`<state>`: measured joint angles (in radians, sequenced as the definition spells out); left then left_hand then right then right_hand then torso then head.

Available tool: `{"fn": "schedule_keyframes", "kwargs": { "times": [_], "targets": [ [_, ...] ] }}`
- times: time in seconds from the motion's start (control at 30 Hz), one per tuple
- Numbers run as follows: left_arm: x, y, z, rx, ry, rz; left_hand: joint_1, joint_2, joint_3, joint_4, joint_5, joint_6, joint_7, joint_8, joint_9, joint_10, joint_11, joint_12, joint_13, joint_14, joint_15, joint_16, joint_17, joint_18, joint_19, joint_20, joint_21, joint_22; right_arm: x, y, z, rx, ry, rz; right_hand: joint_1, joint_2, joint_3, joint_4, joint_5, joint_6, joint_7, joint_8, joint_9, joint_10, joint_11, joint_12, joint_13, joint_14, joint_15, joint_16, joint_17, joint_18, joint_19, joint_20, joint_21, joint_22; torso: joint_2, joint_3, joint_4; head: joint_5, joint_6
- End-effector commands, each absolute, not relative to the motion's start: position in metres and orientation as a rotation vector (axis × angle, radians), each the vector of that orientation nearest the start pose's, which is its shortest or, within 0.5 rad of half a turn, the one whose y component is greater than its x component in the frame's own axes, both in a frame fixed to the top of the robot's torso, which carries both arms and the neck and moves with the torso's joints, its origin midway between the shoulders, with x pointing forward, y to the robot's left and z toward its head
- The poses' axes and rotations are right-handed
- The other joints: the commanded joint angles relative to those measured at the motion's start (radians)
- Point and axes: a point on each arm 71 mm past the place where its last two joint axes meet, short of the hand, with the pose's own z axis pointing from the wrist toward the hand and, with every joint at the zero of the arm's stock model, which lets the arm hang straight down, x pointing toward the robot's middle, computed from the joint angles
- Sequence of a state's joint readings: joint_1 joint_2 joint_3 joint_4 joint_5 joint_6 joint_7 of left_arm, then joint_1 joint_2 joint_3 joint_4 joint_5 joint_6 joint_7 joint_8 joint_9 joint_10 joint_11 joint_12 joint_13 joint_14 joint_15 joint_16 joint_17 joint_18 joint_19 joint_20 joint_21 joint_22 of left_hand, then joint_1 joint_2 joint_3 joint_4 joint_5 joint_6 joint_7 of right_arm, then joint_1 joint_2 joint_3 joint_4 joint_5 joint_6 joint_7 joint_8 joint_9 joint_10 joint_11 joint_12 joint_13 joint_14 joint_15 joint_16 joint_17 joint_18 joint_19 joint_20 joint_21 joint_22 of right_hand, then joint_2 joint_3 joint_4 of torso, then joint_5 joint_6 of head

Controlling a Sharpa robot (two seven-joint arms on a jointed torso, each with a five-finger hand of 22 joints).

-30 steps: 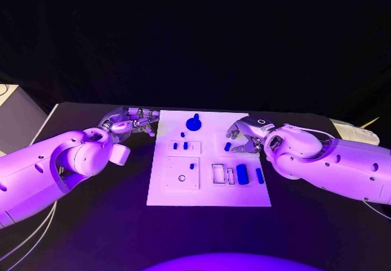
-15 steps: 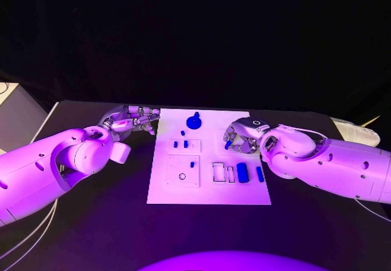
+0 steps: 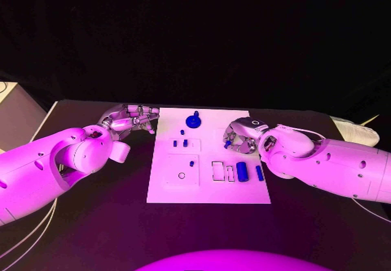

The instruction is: Assemble the parts on the task board

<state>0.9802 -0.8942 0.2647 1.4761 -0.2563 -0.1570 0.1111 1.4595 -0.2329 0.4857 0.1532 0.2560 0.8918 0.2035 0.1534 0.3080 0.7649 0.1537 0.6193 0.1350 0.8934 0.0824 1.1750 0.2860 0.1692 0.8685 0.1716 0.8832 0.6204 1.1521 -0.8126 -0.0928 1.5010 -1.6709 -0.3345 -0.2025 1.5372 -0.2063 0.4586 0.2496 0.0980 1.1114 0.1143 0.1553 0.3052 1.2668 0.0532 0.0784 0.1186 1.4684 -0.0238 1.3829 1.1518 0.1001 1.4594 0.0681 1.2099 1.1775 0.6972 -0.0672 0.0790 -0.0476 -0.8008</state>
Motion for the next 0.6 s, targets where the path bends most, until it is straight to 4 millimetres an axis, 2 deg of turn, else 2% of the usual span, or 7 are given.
{"fn": "schedule_keyframes", "kwargs": {
  "times": [0.03, 0.1, 0.17, 0.23, 0.6],
  "targets": [
    [0.492, 0.248, -0.192, -1.112, 1.598, -1.46, 0.009, 0.003, -0.002, 0.001, 0.003, 0.0, 0.007, 0.004, -0.001, -0.004, 0.0, -0.001, -0.001, 0.006, -0.002, -0.004, -0.001, 0.015, 0.007, 0.0, -0.004, -0.001, 0.469, -0.188, -0.227, -0.286, 1.676, 0.521, -0.008, 0.006, 0.016, -0.011, 0.01, 0.015, -0.003, 0.013, 0.011, 0.018, -0.005, 0.001, 0.007, 0.027, -0.009, 0.007, 0.001, -0.016, 0.006, -0.002, 0.009, 0.008, -0.001, -0.0005, 0.0007, -0.002, -0.002],
    [0.492, 0.248, -0.192, -1.112, 1.599, -1.459, 0.01, 0.003, -0.002, 0.001, 0.003, 0.0, 0.006, 0.005, -0.001, -0.004, 0.0, -0.001, -0.001, 0.006, -0.002, -0.004, -0.001, 0.015, 0.007, 0.0, -0.004, -0.001, 0.469, -0.189, -0.226, -0.262, 1.67, 0.527, -0.01, 0.014, 0.032, -0.027, 0.016, 0.024, -0.006, 0.024, 0.02, 0.029, -0.01, 0.001, 0.011, 0.027, -0.012, 0.008, 0.002, -0.016, 0.007, -0.005, 0.013, 0.013, -0.001, -0.0004, 0.0011, -0.003, -0.002],
    [0.492, 0.248, -0.192, -1.113, 1.599, -1.458, 0.01, 0.003, -0.002, 0.001, 0.003, 0.0, 0.006, 0.005, -0.001, -0.004, 0.0, -0.001, -0.001, 0.006, -0.002, -0.004, -0.001, 0.015, 0.007, 0.0, -0.004, -0.001, 0.47, -0.189, -0.226, -0.235, 1.663, 0.534, -0.014, 0.022, 0.051, -0.043, -0.002, 0.026, -0.006, 0.032, 0.029, 0.035, -0.011, 0.0, 0.014, 0.028, -0.015, 0.01, 0.003, -0.017, 0.007, -0.007, 0.015, 0.017, -0.001, -0.0005, 0.0011, -0.003, -0.003],
    [0.492, 0.249, -0.192, -1.113, 1.599, -1.458, 0.01, 0.003, -0.002, 0.001, 0.003, 0.0, 0.006, 0.005, -0.001, -0.004, 0.0, -0.001, -0.001, 0.006, -0.002, -0.004, -0.001, 0.015, 0.007, 0.0, -0.004, -0.001, 0.47, -0.19, -0.225, -0.21, 1.656, 0.539, -0.018, 0.026, 0.063, -0.055, 0.0, 0.025, -0.006, 0.037, 0.035, 0.04, -0.012, -0.001, 0.017, 0.028, -0.015, 0.01, 0.003, -0.017, 0.008, -0.008, 0.017, 0.02, -0.001, -0.0006, 0.0011, -0.003, -0.002],
    [0.493, 0.249, -0.193, -1.117, 1.6, -1.453, 0.012, 0.004, -0.001, -0.001, 0.003, 0.001, 0.006, 0.005, -0.001, -0.005, 0.0, 0.0, -0.001, 0.006, -0.002, -0.004, -0.001, 0.015, 0.008, 0.0, -0.004, -0.001, 0.466, -0.195, -0.214, -0.123, 1.631, 0.57, -0.034, 0.029, 0.087, -0.079, 0.006, 0.019, -0.004, 0.048, 0.051, 0.047, -0.013, -0.004, 0.022, 0.028, -0.016, 0.011, 0.003, -0.018, 0.008, -0.009, 0.019, 0.024, -0.003, -0.0014, -0.0006, 0.0, 0.001]
  ]
}}
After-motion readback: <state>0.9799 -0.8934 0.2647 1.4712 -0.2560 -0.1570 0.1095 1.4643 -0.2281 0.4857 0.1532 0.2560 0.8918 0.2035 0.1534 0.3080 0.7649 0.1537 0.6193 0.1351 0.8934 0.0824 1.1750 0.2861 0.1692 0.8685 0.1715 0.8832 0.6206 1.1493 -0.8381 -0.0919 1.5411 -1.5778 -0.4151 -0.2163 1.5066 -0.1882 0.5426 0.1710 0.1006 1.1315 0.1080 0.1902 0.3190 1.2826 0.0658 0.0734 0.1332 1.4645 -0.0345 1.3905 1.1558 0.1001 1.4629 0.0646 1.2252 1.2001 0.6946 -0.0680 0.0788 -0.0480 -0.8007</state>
